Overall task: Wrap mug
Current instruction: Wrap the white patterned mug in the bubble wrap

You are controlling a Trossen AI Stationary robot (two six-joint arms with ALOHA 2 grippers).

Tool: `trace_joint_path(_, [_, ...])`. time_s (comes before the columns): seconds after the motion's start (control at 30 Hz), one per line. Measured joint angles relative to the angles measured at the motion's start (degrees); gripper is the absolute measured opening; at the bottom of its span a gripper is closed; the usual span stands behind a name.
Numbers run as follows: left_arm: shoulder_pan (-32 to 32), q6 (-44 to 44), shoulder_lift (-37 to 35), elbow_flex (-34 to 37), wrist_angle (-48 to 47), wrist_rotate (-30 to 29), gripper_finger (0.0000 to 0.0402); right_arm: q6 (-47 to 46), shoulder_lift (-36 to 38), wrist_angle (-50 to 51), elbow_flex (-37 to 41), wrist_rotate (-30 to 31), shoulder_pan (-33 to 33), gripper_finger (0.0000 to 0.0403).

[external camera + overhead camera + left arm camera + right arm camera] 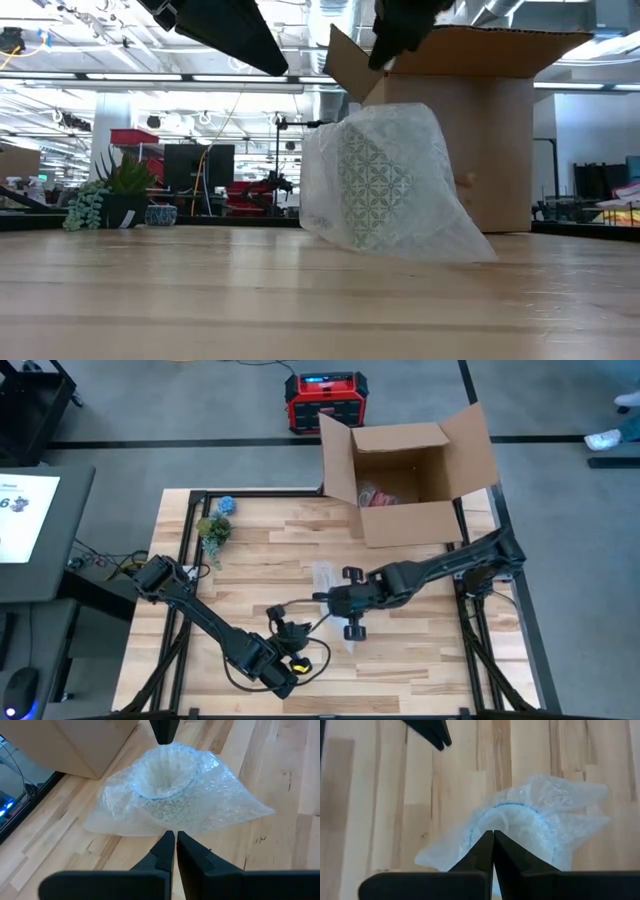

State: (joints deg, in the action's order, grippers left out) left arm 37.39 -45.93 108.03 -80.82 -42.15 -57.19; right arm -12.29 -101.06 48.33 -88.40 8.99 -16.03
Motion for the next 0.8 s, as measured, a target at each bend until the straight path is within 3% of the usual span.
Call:
trace_joint_path(0.4, [0.1, -0.4, 0.0, 0.0, -0.5, 0.0, 0.0, 5.3, 0.3, 2.1, -0.1, 0.1, -4.3, 0.0015])
trace_joint_path(0.67, [0.2, -0.9, 0.0, 0.0, -0.5, 0.0, 0.0, 10.3, 0.0, 7.5, 2.6, 0.1, -7.8, 0.0122])
trace_joint_path(0.8, [0.2, -0.9, 0.0, 0.0, -0.5, 0.0, 0.0, 14.2, 0.1, 4.9, 4.9, 4.8, -7.7, 0.0174])
